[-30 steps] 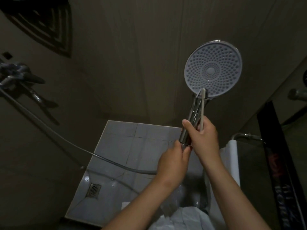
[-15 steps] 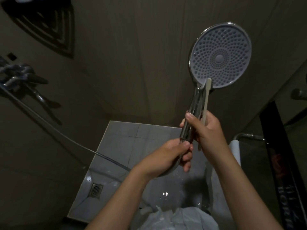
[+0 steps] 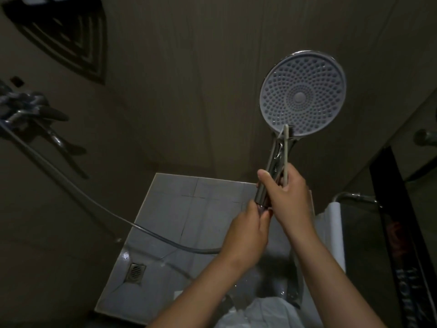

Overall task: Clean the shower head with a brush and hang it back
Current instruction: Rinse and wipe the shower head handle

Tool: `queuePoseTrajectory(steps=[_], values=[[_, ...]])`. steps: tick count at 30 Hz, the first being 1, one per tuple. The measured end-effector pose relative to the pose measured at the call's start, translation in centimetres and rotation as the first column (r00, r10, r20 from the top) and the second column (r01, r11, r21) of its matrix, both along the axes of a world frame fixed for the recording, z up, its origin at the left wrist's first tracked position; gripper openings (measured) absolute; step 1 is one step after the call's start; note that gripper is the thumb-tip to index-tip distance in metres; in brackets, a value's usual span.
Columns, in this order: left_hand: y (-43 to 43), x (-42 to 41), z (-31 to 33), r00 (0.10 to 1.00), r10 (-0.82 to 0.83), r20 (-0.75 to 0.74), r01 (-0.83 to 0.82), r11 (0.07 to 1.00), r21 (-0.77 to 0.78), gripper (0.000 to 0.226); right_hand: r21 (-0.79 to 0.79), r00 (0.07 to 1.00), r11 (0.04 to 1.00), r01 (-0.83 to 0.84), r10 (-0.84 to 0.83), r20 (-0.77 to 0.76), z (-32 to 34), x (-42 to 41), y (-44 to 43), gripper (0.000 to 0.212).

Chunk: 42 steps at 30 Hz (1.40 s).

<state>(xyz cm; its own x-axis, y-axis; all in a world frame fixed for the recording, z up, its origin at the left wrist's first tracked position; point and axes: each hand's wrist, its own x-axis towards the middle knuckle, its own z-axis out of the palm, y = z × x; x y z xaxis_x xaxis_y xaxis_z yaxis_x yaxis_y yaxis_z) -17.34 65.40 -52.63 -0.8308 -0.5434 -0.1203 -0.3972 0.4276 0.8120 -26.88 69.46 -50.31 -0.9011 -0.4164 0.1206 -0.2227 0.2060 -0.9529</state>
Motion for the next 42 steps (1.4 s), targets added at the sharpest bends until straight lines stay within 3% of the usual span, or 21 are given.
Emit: queuePoseTrajectory(steps=[7,12,15,29,32,35,42], values=[[-0.2,0.0,0.2,1.0,0.006,0.03,-0.005,1.0,-0.019,0.026,-0.038,0.998,0.999,-0.031,0.034,0.057,0.0,0.0,-0.2,0.029],[-0.6,0.1,0.8,0.996,0.025,-0.081,0.006,0.93,0.368,0.008,0.008,0.998,0.999,-0.044,0.044,0.037,0.0,-0.1,-0.1,0.025],[-1.0,0.1,0.7,0.977,0.093,-0.191,0.004,0.891,0.454,0.011,0.019,0.999,0.999,-0.036,0.035,0.036,-0.1,0.2,-0.5,0.027],[-5.0,0.5,2.5,0.924,0.182,-0.337,0.021,0.855,0.518,0.018,0.011,0.962,0.963,-0.269,0.269,-0.042,1.3,0.7,-3.5,0.02],[-6.0,0.7,3.0,0.908,0.206,-0.365,0.032,0.834,0.55,0.02,-0.055,0.945,0.944,-0.326,0.326,0.005,1.6,0.6,-4.4,0.023],[-6.9,0.6,3.9,0.872,0.23,-0.431,0.067,0.818,0.572,0.026,-0.163,0.925,0.916,-0.368,0.379,0.039,2.7,0.5,-5.2,0.009],[-10.3,0.6,6.9,0.814,0.209,-0.543,0.099,0.87,0.482,0.004,-0.271,0.869,0.836,-0.478,0.495,-0.008,6.7,0.5,-8.4,0.01]])
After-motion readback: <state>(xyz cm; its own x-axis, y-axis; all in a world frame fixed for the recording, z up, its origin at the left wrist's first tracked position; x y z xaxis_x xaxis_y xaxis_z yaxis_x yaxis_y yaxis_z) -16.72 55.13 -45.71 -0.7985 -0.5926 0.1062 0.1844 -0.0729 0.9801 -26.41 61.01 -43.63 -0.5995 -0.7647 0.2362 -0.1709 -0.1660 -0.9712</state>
